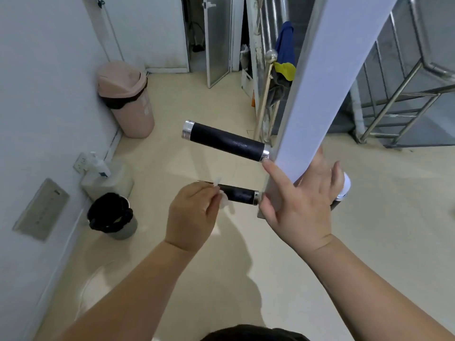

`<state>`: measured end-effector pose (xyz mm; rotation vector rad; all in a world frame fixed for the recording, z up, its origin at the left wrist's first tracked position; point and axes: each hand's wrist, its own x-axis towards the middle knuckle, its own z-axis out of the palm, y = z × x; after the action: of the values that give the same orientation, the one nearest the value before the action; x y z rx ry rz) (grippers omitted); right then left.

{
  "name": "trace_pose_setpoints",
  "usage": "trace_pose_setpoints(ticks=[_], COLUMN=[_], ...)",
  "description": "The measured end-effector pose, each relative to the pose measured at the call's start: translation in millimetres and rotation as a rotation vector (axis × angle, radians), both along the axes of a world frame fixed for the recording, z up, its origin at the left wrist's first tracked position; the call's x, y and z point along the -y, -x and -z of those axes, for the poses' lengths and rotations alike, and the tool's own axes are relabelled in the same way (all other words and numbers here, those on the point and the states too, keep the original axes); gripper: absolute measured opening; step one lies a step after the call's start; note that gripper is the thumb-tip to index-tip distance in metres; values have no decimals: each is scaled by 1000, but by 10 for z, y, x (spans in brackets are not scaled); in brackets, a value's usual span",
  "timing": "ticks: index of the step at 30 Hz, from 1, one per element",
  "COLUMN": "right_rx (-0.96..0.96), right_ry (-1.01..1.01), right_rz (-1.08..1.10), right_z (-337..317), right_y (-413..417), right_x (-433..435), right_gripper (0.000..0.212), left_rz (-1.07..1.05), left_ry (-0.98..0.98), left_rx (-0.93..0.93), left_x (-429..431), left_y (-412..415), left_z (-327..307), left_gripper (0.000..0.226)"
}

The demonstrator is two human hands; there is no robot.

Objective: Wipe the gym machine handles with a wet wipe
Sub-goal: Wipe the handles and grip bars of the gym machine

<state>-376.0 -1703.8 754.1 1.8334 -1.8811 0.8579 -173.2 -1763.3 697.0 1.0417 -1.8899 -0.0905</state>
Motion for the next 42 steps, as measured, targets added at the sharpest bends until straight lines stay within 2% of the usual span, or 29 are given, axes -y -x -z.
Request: trace_pose_setpoints(ticks=[4,8,11,16,21,24,26,29,34,36,40,42], right_rx=[-96,-109,-100,-157,-162,-167,-170,-174,-160,-159,-167,-169], right_ry=[4,49,53,61,146,196,209,178,175,176,172,186], right_rz=[-81,-163,-224,-279,-294,-277,-291,-317,-326,-331,-311,-297], right_z=[61,42,7,-37,-55,-10,19,47,34,36,38,29], right_y=[138,258,340,470,514,504,514,540,574,589,590,580], right_x=[-38,-42,-14,36,70,62,31,6,34,59,76,73], right_gripper=[59,38,32,39,27,21,24,32,40,40,39,37], left_rz=[-85,-194,-255,-322,-386,-361,-344,-366,-598,-567,-269,-193], left_ry=[20,-14,0,-97,-67,-15,-16,36,-165,-209,-67,-45], left_rx=[-41,-116,-122,-206,-227,-178,-108,1,47,66,23,41], left_x=[-201,-360,-453,-550,-396,-219,-141,-93,72,128,-59,-82], left_y=[233,411,528,650,840,982,1040,947,362,442,1078,1065], left_z=[100,173,199,253,97,34,62,111,38,-18,1,32], left_gripper=[8,7,4,7,8,13,19,14,18,16,16,17])
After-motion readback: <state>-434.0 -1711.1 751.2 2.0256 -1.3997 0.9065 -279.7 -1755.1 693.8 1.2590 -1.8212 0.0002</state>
